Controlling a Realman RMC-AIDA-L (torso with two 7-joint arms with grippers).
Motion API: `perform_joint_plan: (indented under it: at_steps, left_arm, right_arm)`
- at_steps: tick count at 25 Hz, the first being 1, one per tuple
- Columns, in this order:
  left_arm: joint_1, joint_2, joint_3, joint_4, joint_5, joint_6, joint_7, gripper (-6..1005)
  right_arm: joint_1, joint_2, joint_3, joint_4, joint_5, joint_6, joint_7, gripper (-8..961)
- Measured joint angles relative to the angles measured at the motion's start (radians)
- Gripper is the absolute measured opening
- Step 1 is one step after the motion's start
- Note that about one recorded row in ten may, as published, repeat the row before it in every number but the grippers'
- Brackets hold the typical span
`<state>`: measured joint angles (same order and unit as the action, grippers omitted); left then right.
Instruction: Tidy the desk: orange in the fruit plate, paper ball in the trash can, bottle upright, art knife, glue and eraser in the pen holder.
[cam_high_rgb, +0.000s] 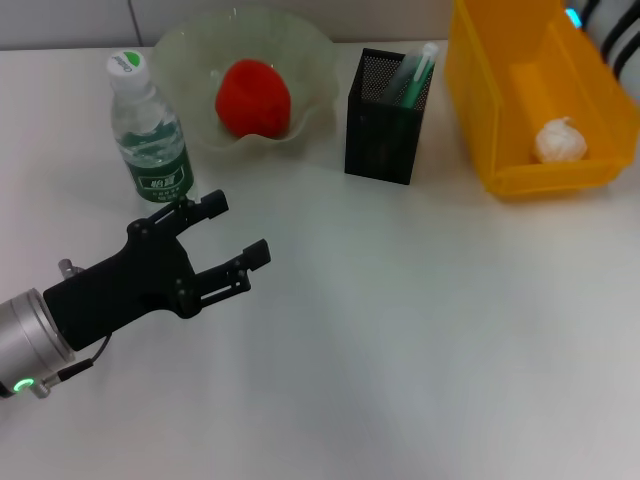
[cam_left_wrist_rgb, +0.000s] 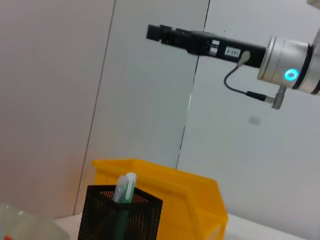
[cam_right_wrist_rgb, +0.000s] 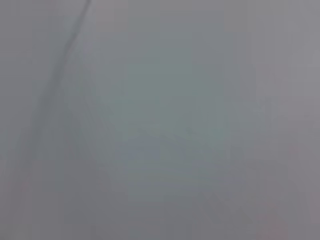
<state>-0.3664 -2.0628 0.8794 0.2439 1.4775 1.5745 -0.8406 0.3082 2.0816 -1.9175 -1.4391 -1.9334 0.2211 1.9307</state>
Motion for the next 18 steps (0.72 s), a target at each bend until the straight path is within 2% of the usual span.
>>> perform_joint_plan:
  at_steps: [4,5,6,9,12,15,18]
  left_arm:
    - [0.002,0.0,0.009,-0.007,0.001,-0.005,0.0,859]
    - [0.005,0.0,0.023,-0.007,0.002,-0.005,-0.003,859]
    - [0.005,0.0,0.023,-0.007,0.002,-0.005,-0.003,859]
    - [0.005,0.0,0.048,0.0,0.003,-0.002,-0.019,859]
    - [0.002,0.001,0.054,0.001,0.003,0.0,-0.027,859]
    - [-0.001,0.002,0.055,0.001,0.003,0.01,-0.029,859]
    - [-0.004,0.008,0.062,0.007,0.003,0.017,-0.051,859]
  right_arm:
    - [0.018,-0.006,0.046,-0.019,-0.003,-0.222,0.276,609]
    - [0.021,-0.007,0.088,-0.045,0.011,-0.359,0.347,609]
    - [0.021,-0.007,0.088,-0.045,0.011,-0.359,0.347,609]
    - [0.004,-0.005,0.198,-0.131,0.092,-0.659,0.367,609]
    - [-0.032,-0.002,0.332,-0.176,0.189,-0.967,0.294,609]
    - [-0.054,-0.002,0.474,-0.104,0.293,-1.264,0.159,609]
    - [-0.051,-0.002,0.607,0.101,0.373,-1.48,0.003,608]
